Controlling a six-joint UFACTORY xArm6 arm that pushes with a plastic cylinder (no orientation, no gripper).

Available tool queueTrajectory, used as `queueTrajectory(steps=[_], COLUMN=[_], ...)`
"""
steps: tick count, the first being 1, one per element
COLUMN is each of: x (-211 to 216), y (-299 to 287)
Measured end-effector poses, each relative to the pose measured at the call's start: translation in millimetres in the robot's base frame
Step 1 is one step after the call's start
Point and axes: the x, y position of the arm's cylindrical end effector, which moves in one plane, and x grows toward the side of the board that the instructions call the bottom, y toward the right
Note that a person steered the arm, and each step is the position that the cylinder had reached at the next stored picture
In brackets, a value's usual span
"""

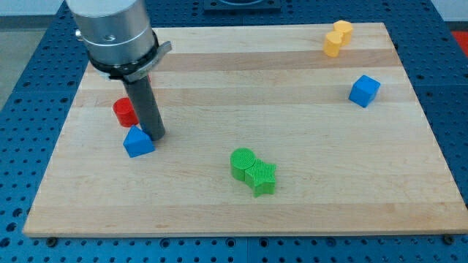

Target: Slide the triangle towards the bottom left of the board

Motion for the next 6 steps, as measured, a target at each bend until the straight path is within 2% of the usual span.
queueTrajectory(steps=[2,6], x=[6.4,41.7], y=[-24.9,-27.4])
